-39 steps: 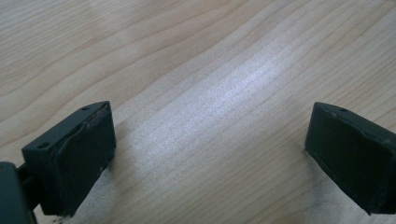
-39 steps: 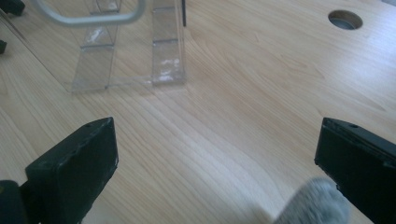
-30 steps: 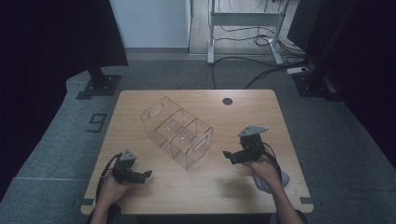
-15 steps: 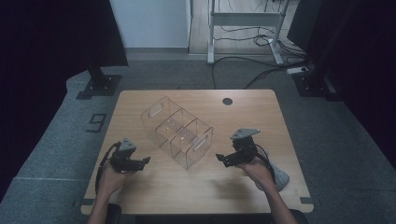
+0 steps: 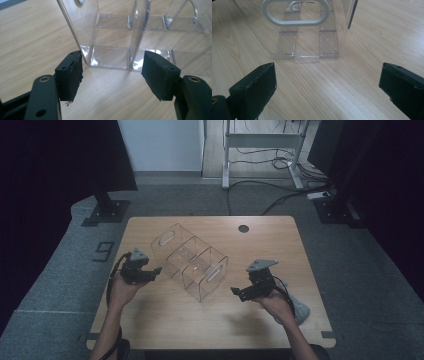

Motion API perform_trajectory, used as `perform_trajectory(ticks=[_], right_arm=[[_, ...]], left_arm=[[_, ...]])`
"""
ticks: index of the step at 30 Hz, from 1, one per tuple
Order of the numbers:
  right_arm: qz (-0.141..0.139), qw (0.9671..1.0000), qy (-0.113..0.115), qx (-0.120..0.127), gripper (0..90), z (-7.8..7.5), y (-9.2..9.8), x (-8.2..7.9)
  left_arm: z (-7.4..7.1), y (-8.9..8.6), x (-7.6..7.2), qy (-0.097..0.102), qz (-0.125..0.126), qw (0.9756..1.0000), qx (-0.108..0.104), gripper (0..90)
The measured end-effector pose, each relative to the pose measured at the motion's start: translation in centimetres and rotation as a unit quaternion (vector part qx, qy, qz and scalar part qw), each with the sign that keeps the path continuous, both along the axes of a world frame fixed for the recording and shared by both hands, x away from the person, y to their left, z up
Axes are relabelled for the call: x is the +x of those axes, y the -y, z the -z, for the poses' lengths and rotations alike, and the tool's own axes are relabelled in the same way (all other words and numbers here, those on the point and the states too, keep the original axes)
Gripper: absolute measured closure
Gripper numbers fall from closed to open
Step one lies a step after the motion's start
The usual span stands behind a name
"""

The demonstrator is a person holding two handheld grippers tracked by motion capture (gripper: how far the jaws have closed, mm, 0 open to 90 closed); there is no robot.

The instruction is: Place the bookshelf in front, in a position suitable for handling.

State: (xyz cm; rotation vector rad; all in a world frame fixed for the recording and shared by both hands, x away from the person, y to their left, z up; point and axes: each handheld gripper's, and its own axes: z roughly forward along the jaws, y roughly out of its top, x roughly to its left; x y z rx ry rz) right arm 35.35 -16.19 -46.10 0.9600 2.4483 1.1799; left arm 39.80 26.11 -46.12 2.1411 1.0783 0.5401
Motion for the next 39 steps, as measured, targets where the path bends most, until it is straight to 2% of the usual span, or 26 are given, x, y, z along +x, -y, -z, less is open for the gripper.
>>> perform_trajectory(ticks=[14, 20, 24, 31, 36, 39], right_arm=[[-0.008, 0.9999, -0.010, -0.001, 1.9, 0.1, 0.0, -0.2], [-0.015, 0.9998, -0.012, 0.002, 1.9, 0.0, -0.2, -0.3], [-0.017, 0.9998, -0.014, 0.002, 2.1, 0.0, -0.3, -0.3], [-0.012, 0.9998, -0.015, 0.002, 3.1, 0.2, -0.1, -0.3], [-0.013, 0.9999, -0.011, 0.000, 4.2, 0.2, -0.3, -0.5], [-0.015, 0.9998, -0.011, -0.003, 4.2, 0.3, -0.4, -0.5]], left_arm=[[-1.0, 0.0, 3.3, 0.003, -0.033, 0.9994, -0.007, 39.7], [-1.3, 0.3, 4.2, 0.003, -0.036, 0.9992, -0.017, 44.8], [-1.3, 0.7, 4.7, 0.002, -0.036, 0.9992, -0.016, 47.4], [-1.4, 0.7, 4.7, -0.001, -0.054, 0.9983, -0.022, 59.4], [-1.4, 0.4, 4.0, -0.006, -0.052, 0.9981, -0.032, 69.3], [-1.5, 0.4, 3.7, -0.007, -0.049, 0.9983, -0.031, 71.2]])
